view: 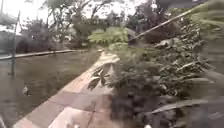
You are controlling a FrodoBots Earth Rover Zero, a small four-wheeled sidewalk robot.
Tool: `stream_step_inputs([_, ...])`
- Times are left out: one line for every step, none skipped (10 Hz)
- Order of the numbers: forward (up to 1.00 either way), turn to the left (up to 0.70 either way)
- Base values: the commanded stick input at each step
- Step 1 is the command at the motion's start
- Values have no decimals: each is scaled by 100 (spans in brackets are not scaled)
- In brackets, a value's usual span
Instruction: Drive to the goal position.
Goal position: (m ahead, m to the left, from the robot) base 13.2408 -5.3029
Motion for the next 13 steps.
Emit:
stream_step_inputs([-96,0])
stream_step_inputs([-13,0])
stream_step_inputs([0,0])
stream_step_inputs([55,0])
stream_step_inputs([98,0])
stream_step_inputs([100,0])
stream_step_inputs([100,0])
stream_step_inputs([100,0])
stream_step_inputs([100,0])
stream_step_inputs([100,0])
stream_step_inputs([100,0])
stream_step_inputs([100,0])
stream_step_inputs([100,0])
